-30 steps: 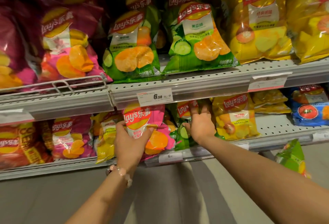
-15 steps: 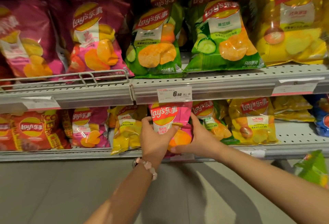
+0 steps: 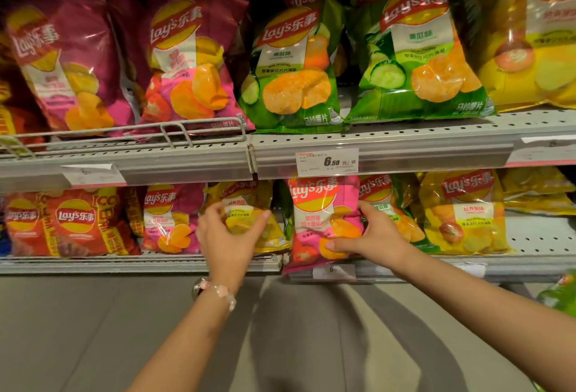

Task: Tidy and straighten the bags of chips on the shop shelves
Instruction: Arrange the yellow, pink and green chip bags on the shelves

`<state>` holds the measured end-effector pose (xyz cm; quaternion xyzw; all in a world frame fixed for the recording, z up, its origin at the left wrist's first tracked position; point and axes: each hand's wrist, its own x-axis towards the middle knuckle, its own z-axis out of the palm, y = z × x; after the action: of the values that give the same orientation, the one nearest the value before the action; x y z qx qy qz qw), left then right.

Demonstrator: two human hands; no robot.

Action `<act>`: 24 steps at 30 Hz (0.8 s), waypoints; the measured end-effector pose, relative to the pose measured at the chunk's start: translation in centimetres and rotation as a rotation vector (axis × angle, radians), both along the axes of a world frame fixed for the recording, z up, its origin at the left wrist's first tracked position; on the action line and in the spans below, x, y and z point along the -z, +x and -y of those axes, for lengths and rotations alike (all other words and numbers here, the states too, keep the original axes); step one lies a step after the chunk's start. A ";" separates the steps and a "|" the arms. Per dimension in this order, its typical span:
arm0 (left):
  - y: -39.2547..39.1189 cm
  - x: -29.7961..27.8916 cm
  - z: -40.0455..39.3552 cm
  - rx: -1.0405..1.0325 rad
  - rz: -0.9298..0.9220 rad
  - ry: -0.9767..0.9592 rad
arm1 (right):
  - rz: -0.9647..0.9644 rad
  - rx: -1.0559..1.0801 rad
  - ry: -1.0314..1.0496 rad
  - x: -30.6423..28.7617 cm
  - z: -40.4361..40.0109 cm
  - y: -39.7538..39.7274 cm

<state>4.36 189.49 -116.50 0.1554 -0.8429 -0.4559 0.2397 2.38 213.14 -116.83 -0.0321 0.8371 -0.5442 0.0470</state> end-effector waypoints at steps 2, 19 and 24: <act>-1.3 0.7 1.9 -0.083 0.123 -0.022 | 0.005 0.000 -0.024 0.1 0.1 -0.2; -1.6 1.5 8.2 0.026 0.220 0.423 | 0.040 0.092 0.021 -1.4 3.1 -1.7; 2.4 -0.1 11.9 0.060 0.199 0.420 | -0.024 0.160 0.022 -1.8 5.2 -2.5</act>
<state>6.74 177.63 -116.43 0.2208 -0.7532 -0.6109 0.1042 -0.10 207.94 -115.07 0.0289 0.8434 -0.5364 -0.0061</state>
